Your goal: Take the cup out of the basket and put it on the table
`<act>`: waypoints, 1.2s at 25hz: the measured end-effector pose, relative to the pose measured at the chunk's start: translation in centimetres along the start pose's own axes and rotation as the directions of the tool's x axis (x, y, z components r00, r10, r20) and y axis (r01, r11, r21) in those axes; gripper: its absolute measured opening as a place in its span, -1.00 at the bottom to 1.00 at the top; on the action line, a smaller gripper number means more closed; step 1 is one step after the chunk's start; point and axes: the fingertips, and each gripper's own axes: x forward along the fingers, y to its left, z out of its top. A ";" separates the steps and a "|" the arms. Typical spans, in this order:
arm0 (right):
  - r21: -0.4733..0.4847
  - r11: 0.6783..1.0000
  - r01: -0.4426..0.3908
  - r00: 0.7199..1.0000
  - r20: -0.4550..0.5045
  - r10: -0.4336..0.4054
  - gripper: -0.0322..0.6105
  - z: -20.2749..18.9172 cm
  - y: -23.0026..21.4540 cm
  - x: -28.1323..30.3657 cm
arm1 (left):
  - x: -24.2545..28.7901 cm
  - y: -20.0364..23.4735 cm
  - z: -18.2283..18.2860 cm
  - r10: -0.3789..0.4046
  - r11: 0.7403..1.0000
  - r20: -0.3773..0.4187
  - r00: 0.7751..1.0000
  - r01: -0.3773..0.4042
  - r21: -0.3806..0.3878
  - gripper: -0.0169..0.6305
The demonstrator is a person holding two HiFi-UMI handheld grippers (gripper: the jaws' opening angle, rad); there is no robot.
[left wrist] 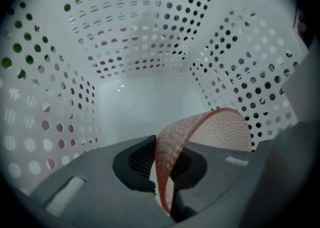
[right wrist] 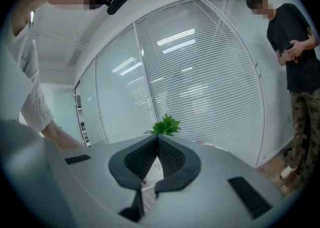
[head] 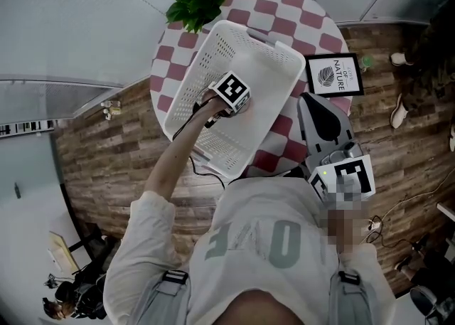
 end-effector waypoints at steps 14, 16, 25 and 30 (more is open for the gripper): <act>-0.113 0.991 -0.067 0.996 0.053 0.074 -0.88 3.4 2.4 2.0 | -12.4 1.0 4.8 0.105 0.988 0.414 0.904 -0.048 -0.145 -0.88; -0.142 0.987 -0.078 0.994 0.064 0.088 -0.88 4.1 3.0 2.4 | -15.3 0.9 4.9 0.147 0.982 0.492 0.858 -0.067 -0.177 -0.88; -0.258 0.954 -0.151 0.977 0.107 0.184 -0.88 7.7 7.1 5.1 | -31.1 -0.9 3.0 0.344 0.934 0.793 0.503 -0.097 -0.344 -0.88; -0.287 0.940 -0.187 0.960 0.148 0.236 -0.88 9.6 10.0 5.6 | -38.9 -2.5 0.2 0.492 0.870 0.842 0.224 -0.152 -0.468 -0.88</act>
